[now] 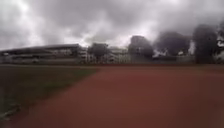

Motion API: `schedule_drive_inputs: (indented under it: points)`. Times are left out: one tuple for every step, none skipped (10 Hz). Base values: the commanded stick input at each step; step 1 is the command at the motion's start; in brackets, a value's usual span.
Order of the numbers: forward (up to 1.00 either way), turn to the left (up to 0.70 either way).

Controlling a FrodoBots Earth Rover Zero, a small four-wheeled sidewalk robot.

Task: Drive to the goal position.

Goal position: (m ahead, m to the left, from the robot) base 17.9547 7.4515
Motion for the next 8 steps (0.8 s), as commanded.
schedule_drive_inputs:
  points:
    - [0.7,0.0]
    - [0.7,0.0]
    - [0.7,0.0]
    - [0.7,0.0]
    - [0.7,0.0]
    - [0.7,0.0]
    - [0.7,0.0]
    - [0.7,0.17]
